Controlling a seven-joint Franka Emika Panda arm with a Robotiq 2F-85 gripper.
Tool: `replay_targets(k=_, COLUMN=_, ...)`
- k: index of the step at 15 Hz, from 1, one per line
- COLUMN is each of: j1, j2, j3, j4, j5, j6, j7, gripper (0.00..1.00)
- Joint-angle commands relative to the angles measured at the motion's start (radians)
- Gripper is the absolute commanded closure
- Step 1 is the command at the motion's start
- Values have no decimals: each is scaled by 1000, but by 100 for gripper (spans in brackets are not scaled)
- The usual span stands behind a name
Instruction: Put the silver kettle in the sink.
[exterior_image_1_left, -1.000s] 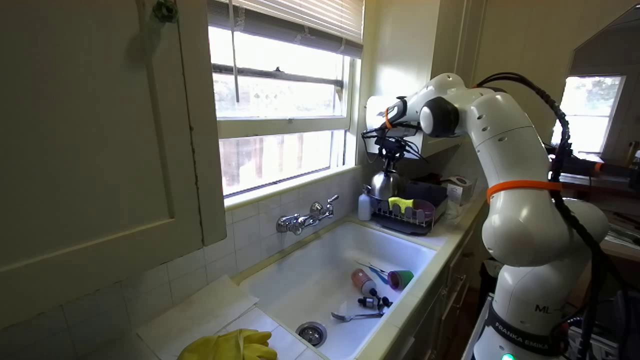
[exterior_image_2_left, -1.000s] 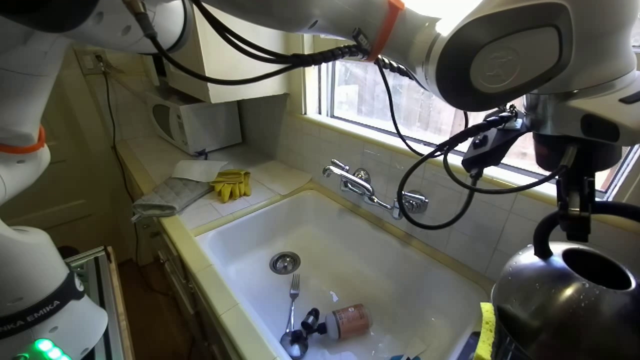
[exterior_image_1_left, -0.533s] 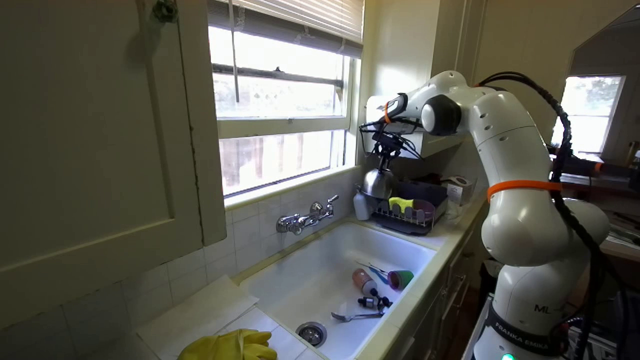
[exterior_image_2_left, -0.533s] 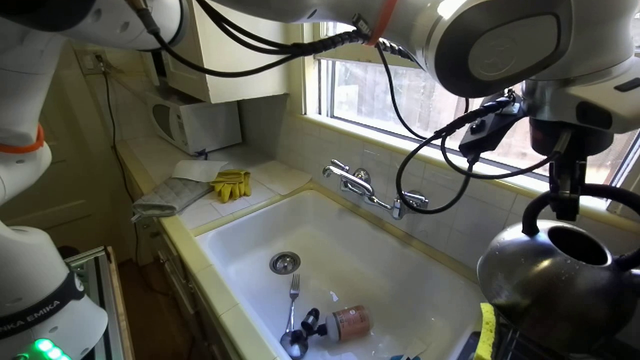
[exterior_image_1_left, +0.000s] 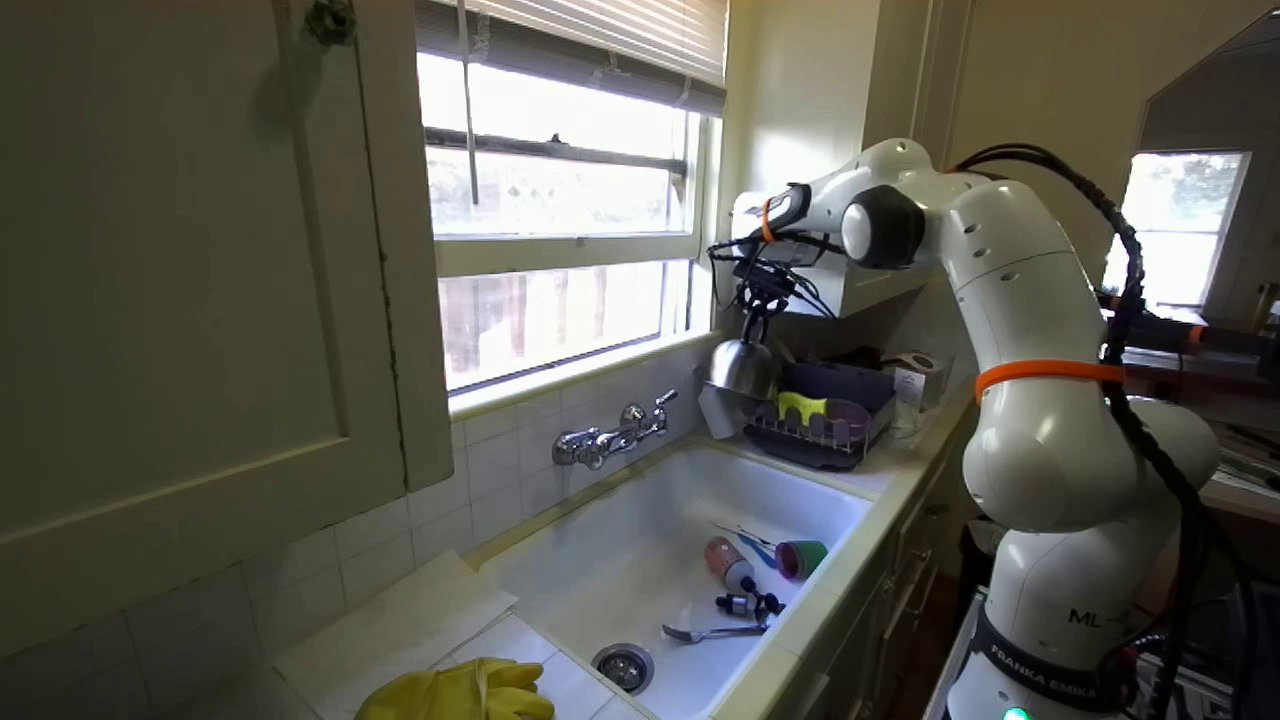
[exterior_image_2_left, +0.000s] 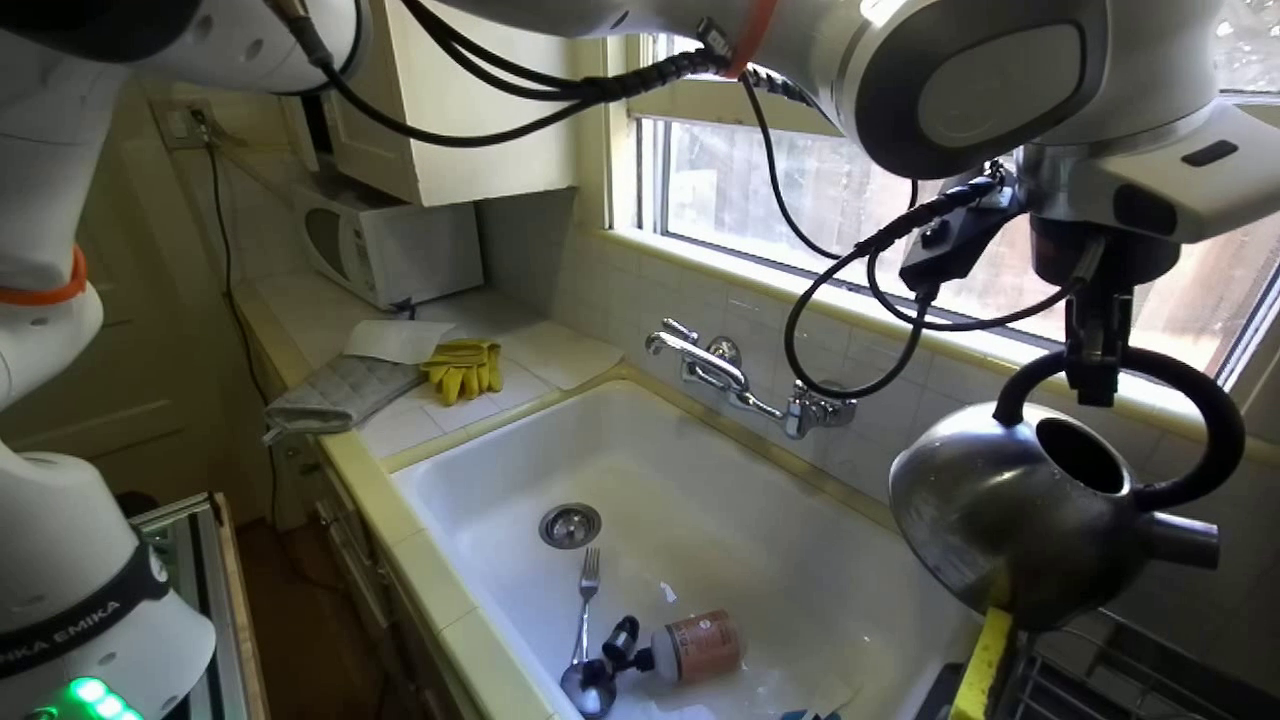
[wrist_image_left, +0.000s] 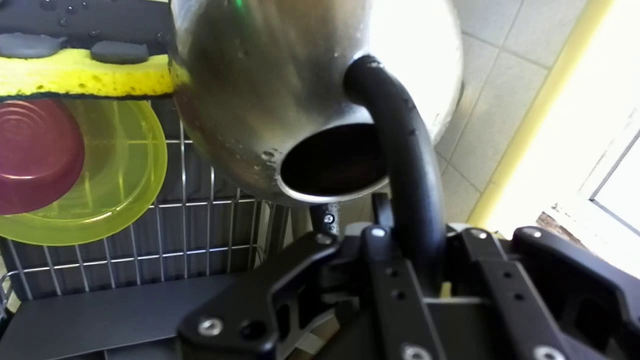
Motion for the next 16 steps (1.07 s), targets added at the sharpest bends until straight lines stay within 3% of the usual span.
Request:
replay_targets(k=1, j1=-7, j2=-19, j3=16, j4=3, j5=14, j6=-37, j7=-16, gripper=98)
replay_targets(k=16, j1=-23, j2=-113, j3=52, j4=-86, j5=31, j6=-17, j7=-94, gripper=98)
